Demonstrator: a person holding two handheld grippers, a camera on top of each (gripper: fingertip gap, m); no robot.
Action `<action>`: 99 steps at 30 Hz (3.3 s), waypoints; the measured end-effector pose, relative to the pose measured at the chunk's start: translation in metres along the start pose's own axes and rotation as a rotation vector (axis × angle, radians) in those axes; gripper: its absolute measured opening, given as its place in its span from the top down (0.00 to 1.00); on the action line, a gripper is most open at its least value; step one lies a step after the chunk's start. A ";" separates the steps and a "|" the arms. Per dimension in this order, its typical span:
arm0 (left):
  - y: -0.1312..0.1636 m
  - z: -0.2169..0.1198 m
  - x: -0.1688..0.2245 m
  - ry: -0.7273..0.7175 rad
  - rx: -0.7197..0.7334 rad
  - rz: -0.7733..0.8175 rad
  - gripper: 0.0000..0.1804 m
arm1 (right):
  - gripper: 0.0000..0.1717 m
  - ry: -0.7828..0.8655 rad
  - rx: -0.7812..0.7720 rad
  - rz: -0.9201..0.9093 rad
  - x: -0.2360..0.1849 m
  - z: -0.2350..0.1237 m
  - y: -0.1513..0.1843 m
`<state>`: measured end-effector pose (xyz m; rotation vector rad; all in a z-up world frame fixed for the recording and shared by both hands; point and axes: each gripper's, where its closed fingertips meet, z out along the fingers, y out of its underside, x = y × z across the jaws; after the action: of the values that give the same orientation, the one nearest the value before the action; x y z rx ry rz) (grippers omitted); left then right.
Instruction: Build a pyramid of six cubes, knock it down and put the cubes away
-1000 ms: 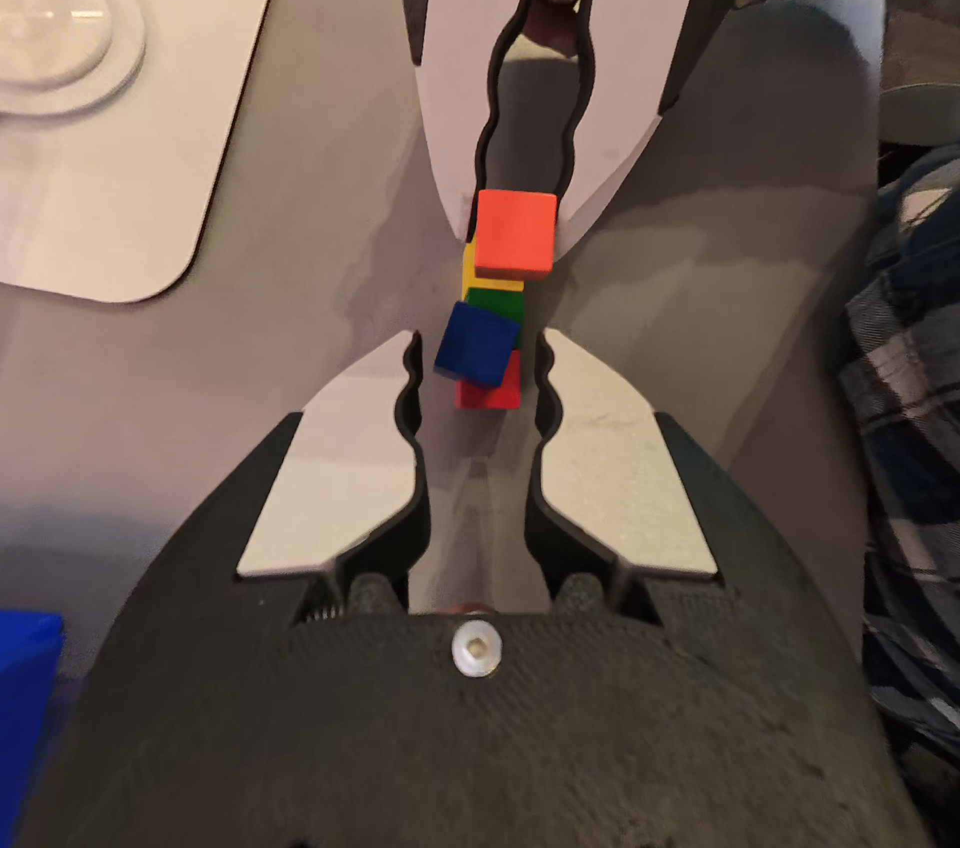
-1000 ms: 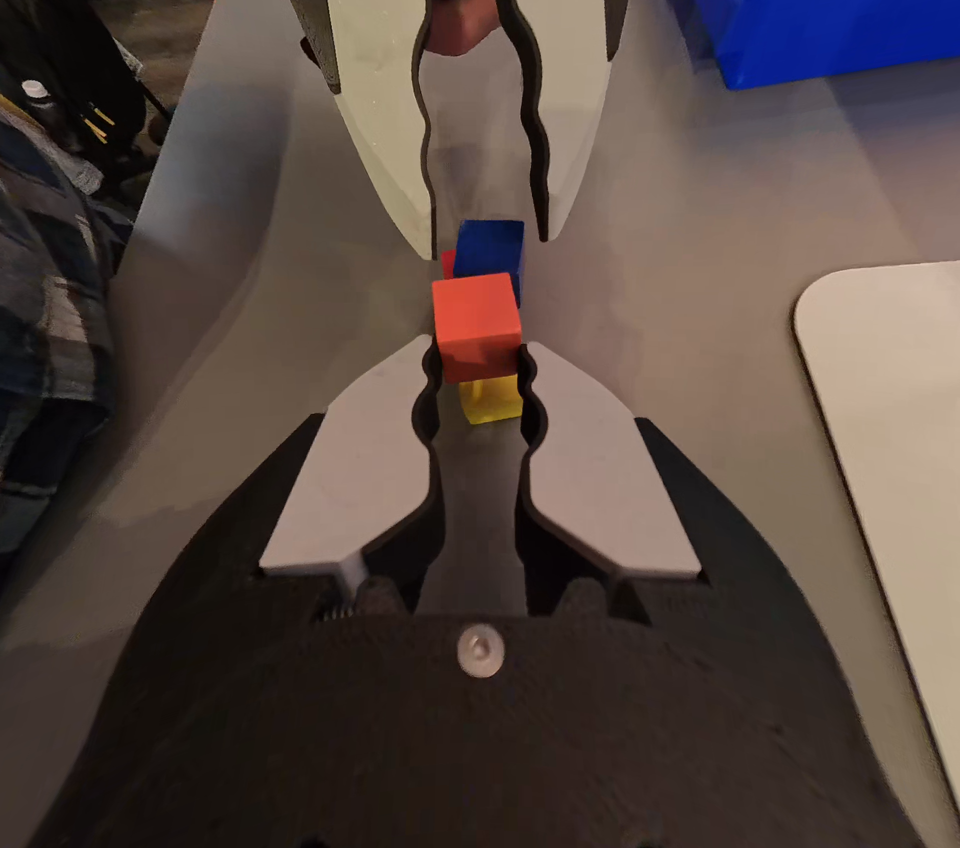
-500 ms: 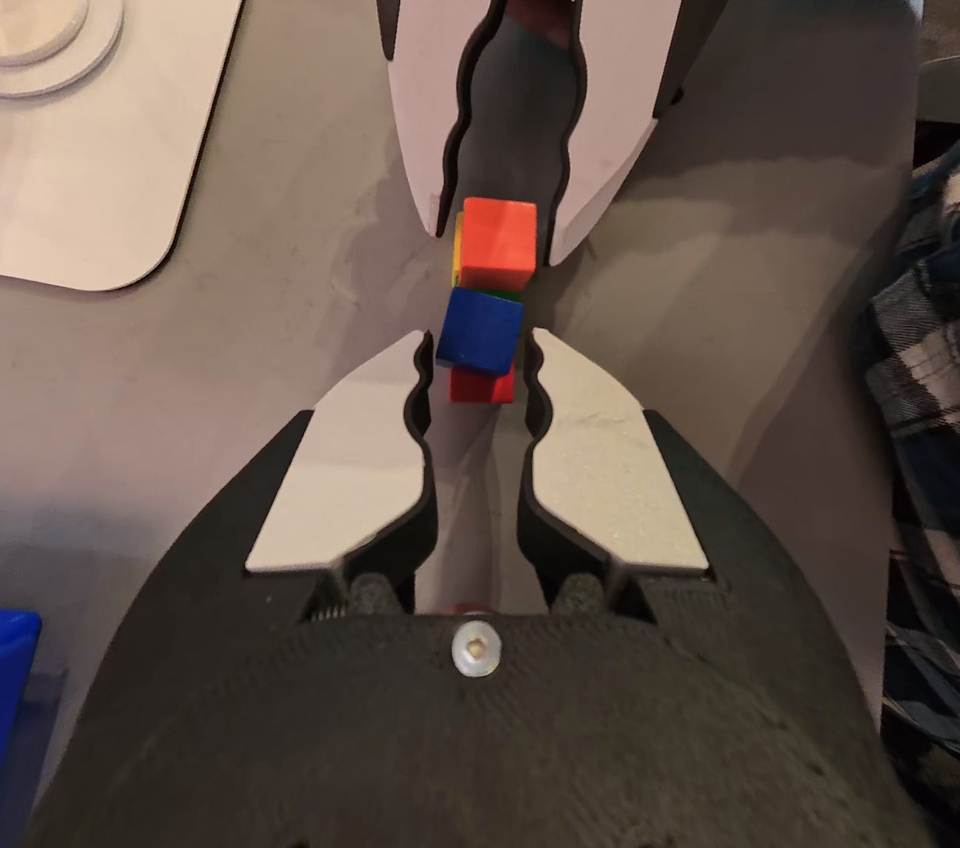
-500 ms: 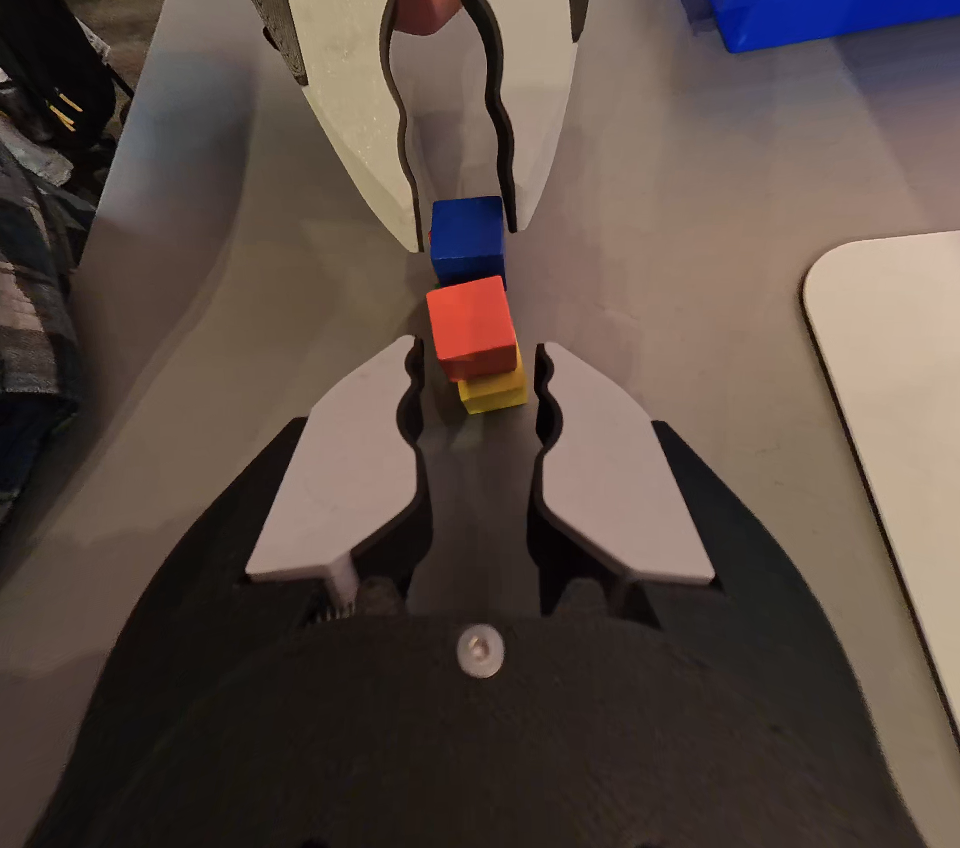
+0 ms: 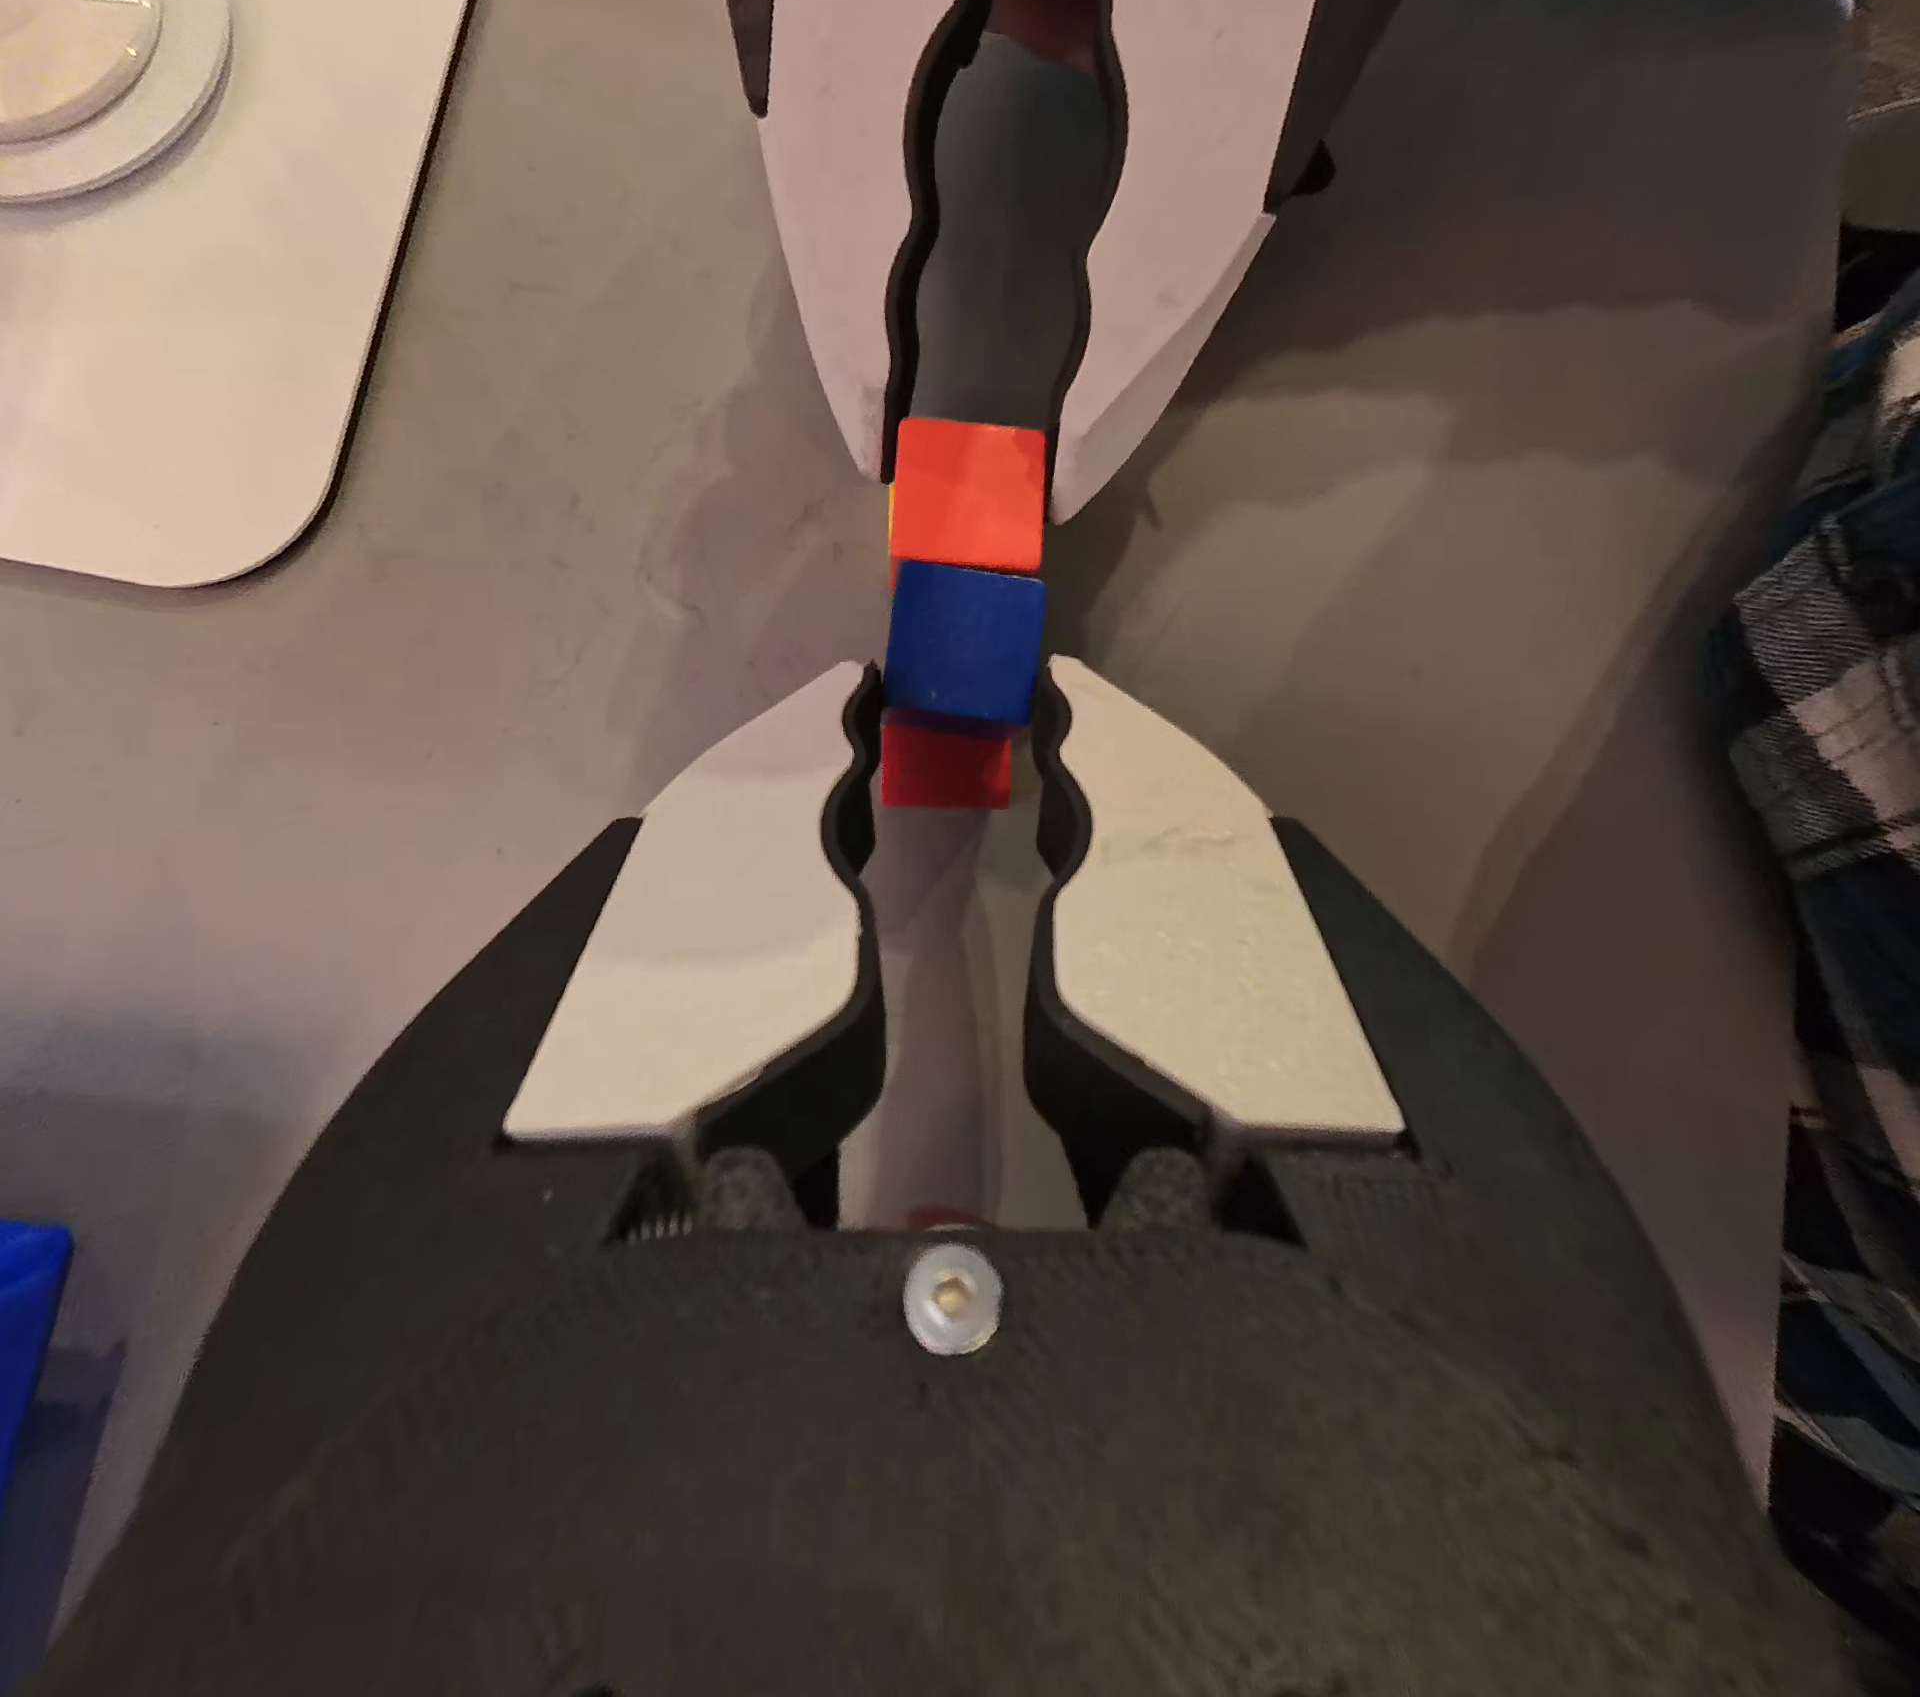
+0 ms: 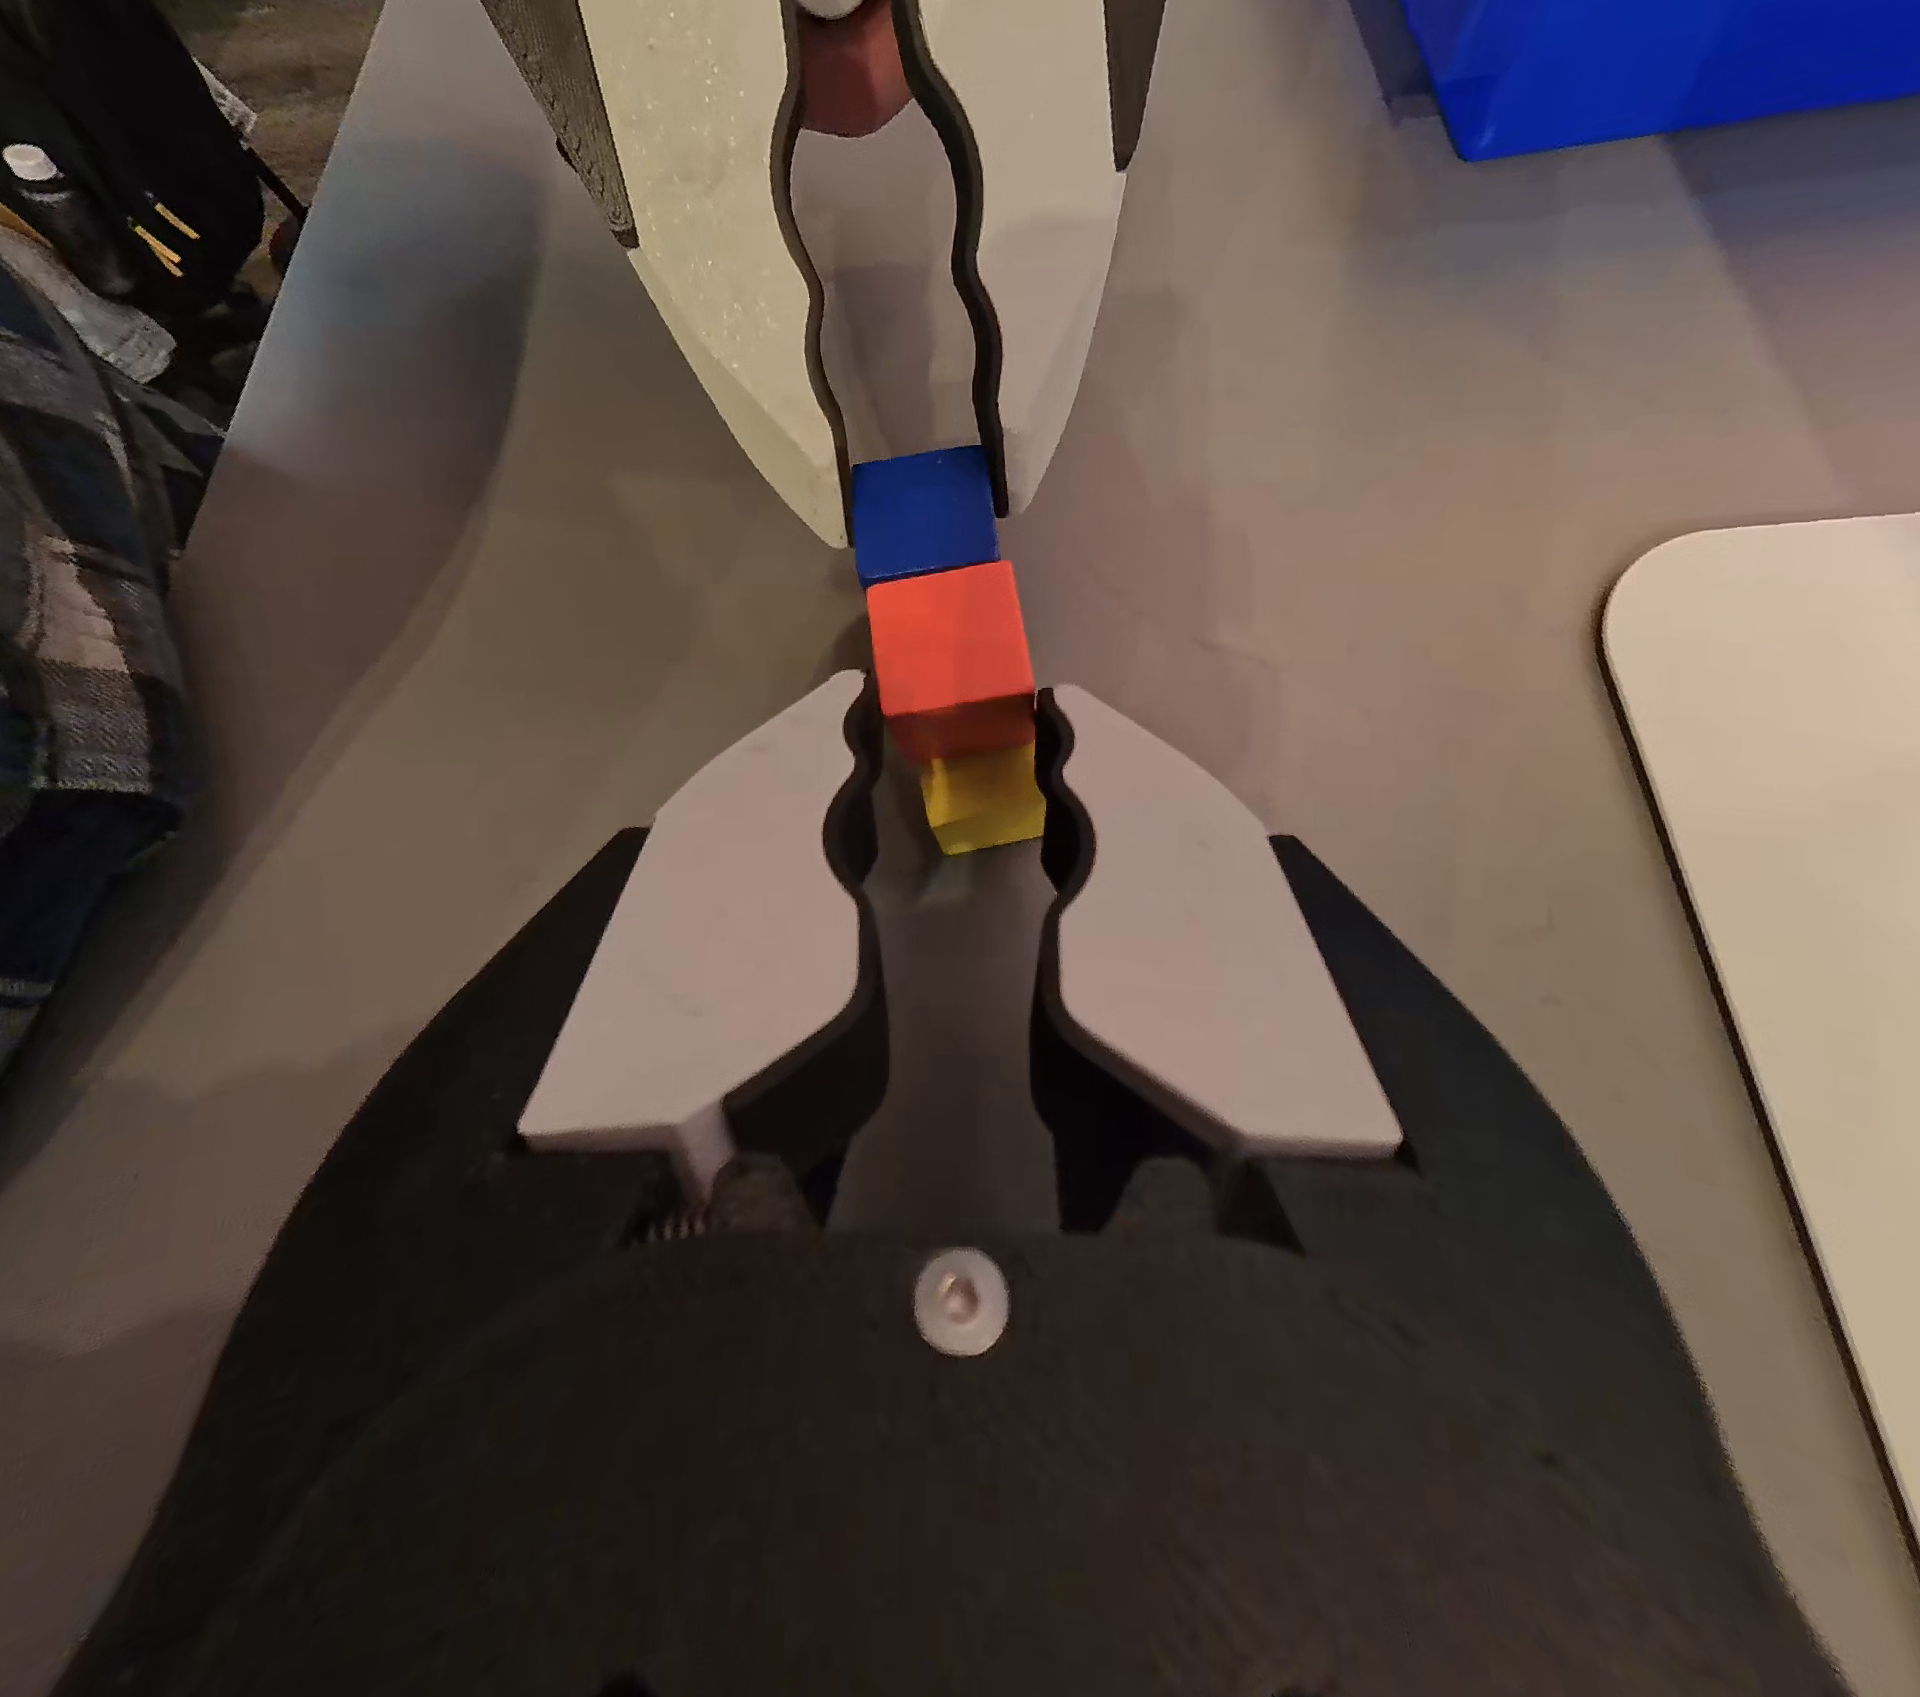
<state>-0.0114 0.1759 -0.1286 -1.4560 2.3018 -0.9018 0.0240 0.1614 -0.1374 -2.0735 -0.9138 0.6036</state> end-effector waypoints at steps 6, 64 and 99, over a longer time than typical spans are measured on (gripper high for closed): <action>-0.001 0.001 -0.001 -0.011 0.003 -0.003 0.85 | 0.84 -0.004 0.001 0.000 -0.002 -0.001 0.001; 0.034 -0.162 -0.162 -0.500 -0.115 -0.210 0.85 | 0.80 -0.018 0.060 0.207 0.007 -0.011 0.005; -0.029 -0.003 0.003 -0.098 0.333 -0.146 0.85 | 0.81 -0.041 0.025 0.209 0.006 -0.005 0.008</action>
<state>0.0060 0.1656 -0.1073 -1.4954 1.8842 -1.1615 0.0348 0.1601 -0.1415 -2.1565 -0.7133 0.7652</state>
